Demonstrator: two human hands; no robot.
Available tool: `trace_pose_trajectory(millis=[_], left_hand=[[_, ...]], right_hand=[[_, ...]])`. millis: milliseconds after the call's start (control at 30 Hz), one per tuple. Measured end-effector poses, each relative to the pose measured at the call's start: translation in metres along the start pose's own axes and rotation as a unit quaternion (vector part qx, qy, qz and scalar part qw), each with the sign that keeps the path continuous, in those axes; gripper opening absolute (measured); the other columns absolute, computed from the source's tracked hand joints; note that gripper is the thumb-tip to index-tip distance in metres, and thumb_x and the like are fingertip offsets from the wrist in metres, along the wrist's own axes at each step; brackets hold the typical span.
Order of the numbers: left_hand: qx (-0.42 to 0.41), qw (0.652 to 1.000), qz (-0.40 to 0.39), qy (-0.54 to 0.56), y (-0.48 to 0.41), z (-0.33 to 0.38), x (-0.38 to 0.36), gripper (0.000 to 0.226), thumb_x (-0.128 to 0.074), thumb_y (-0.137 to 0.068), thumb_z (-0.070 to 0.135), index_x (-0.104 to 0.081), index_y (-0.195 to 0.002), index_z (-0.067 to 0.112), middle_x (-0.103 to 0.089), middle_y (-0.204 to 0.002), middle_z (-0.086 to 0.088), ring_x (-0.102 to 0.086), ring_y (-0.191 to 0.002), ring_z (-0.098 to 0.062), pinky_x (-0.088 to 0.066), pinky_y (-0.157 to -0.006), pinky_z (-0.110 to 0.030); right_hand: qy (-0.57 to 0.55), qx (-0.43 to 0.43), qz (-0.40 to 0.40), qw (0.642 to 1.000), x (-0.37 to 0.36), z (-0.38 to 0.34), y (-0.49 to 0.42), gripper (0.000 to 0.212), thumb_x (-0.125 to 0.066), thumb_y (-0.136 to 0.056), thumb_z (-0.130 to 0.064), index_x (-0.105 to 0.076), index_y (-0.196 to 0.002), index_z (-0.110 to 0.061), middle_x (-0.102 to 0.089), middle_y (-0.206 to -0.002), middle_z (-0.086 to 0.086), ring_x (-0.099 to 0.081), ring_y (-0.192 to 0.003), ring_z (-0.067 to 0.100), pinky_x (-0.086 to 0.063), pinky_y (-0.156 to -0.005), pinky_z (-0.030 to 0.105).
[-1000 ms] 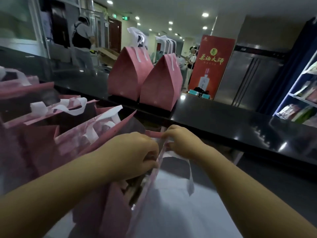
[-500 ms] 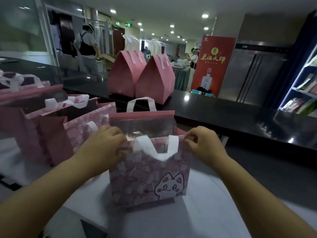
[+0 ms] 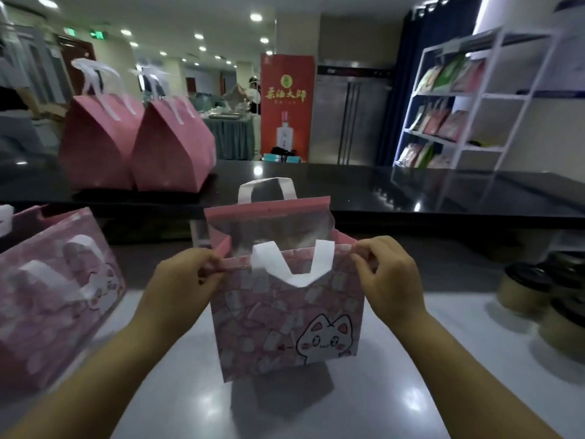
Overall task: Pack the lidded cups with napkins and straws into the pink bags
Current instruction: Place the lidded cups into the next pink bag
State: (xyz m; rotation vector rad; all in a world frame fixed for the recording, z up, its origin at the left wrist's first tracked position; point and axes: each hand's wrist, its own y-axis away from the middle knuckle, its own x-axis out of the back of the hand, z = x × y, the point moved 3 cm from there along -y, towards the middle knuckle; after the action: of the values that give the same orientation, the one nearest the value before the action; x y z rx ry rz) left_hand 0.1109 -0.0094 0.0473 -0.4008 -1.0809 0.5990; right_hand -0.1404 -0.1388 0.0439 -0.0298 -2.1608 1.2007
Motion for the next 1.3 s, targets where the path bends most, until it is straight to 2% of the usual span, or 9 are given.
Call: trace_pose_trajectory(millis=[100, 300, 467, 633, 767, 867, 1100, 1200, 1300], left_hand=[[-0.039, 0.999, -0.022, 0.032, -0.009, 0.036, -0.026, 0.018, -0.074, -0.072, 0.004, -0.069, -0.09, 0.004, -0.069, -0.086, -0.009, -0.056, -0.068, -0.014, -0.04, -0.063, -0.009], [-0.09, 0.993, -0.029, 0.066, -0.027, 0.106, -0.093, 0.019, -0.072, -0.075, 0.008, -0.069, -0.093, 0.006, -0.069, -0.088, -0.007, -0.057, -0.072, -0.011, -0.041, -0.066, -0.008], [-0.089, 0.993, -0.019, 0.073, -0.038, 0.161, -0.158, 0.021, -0.072, -0.076, 0.012, -0.067, -0.095, 0.008, -0.068, -0.088, -0.005, -0.059, -0.072, -0.011, -0.045, -0.068, -0.012], [-0.088, 0.994, -0.01, 0.066, -0.045, 0.213, -0.208, 0.023, -0.073, -0.075, 0.011, -0.067, -0.097, 0.006, -0.069, -0.088, -0.007, -0.063, -0.073, -0.016, -0.046, -0.067, -0.013], [-0.08, 0.995, 0.006, 0.061, -0.044, 0.24, -0.235, 0.033, -0.075, -0.071, 0.011, -0.065, -0.102, 0.005, -0.069, -0.091, -0.008, -0.06, -0.074, -0.013, -0.043, -0.068, -0.011], [-0.066, 0.995, 0.006, 0.072, -0.043, 0.252, -0.243, 0.038, -0.075, -0.072, 0.014, -0.063, -0.108, 0.007, -0.068, -0.092, -0.003, -0.06, -0.074, -0.01, -0.044, -0.068, -0.011], [-0.07, 0.996, 0.013, 0.047, -0.054, 0.27, -0.226, 0.014, -0.06, -0.082, 0.026, -0.066, -0.09, 0.016, -0.06, -0.081, 0.007, -0.054, -0.071, 0.003, -0.038, -0.06, -0.011], [-0.106, 0.993, 0.012, 0.043, -0.066, 0.292, -0.213, 0.021, -0.058, -0.08, 0.03, -0.065, -0.09, 0.013, -0.06, -0.082, 0.005, -0.056, -0.069, -0.003, -0.039, -0.059, -0.014], [-0.155, 0.985, -0.021, 0.067, -0.081, 0.328, -0.205, 0.038, -0.049, -0.078, 0.044, -0.065, -0.091, 0.013, -0.06, -0.082, 0.005, -0.058, -0.07, -0.006, -0.042, -0.061, -0.016]], right_hand=[[0.028, -0.031, 0.026, 0.999, 0.029, 0.037, 0.007, 0.005, -0.069, -0.081, 0.0, -0.067, -0.085, -0.002, -0.064, -0.082, 0.008, -0.054, -0.071, 0.013, -0.037, -0.063, 0.009], [0.069, -0.052, 0.038, 0.996, 0.08, 0.117, 0.012, 0.005, -0.069, -0.079, 0.001, -0.067, -0.083, -0.001, -0.063, -0.08, 0.009, -0.053, -0.069, 0.015, -0.036, -0.062, 0.01], [0.068, -0.048, 0.014, 0.996, 0.116, 0.196, 0.006, 0.005, -0.068, -0.081, -0.001, -0.067, -0.085, -0.003, -0.062, -0.082, 0.008, -0.056, -0.071, 0.018, -0.045, -0.062, 0.022], [0.056, -0.052, -0.007, 0.997, 0.144, 0.262, 0.006, 0.007, -0.067, -0.081, -0.001, -0.065, -0.087, -0.003, -0.061, -0.086, 0.008, -0.053, -0.074, 0.015, -0.038, -0.064, 0.01], [0.035, -0.063, -0.021, 0.997, 0.162, 0.298, 0.009, 0.012, -0.065, -0.082, -0.003, -0.063, -0.094, -0.007, -0.059, -0.09, 0.004, -0.054, -0.076, 0.013, -0.04, -0.065, 0.014], [0.025, -0.079, -0.037, 0.996, 0.174, 0.314, 0.012, 0.021, -0.065, -0.083, -0.009, -0.062, -0.104, -0.009, -0.06, -0.095, 0.0, -0.055, -0.081, 0.013, -0.045, -0.069, 0.023], [-0.013, -0.1, -0.117, 0.988, 0.201, 0.326, 0.015, 0.022, -0.07, -0.081, -0.027, -0.062, -0.1, -0.022, -0.056, -0.094, -0.011, -0.055, -0.085, 0.004, -0.045, -0.072, 0.018], [-0.034, -0.118, -0.166, 0.978, 0.219, 0.327, 0.014, 0.027, -0.07, -0.08, -0.036, -0.063, -0.104, -0.027, -0.058, -0.099, -0.017, -0.055, -0.093, -0.001, -0.046, -0.075, 0.016], [-0.019, -0.131, -0.182, 0.974, 0.24, 0.332, 0.014, 0.022, -0.071, -0.08, -0.035, -0.064, -0.101, -0.03, -0.062, -0.092, -0.017, -0.059, -0.086, -0.002, -0.047, -0.072, 0.014]])
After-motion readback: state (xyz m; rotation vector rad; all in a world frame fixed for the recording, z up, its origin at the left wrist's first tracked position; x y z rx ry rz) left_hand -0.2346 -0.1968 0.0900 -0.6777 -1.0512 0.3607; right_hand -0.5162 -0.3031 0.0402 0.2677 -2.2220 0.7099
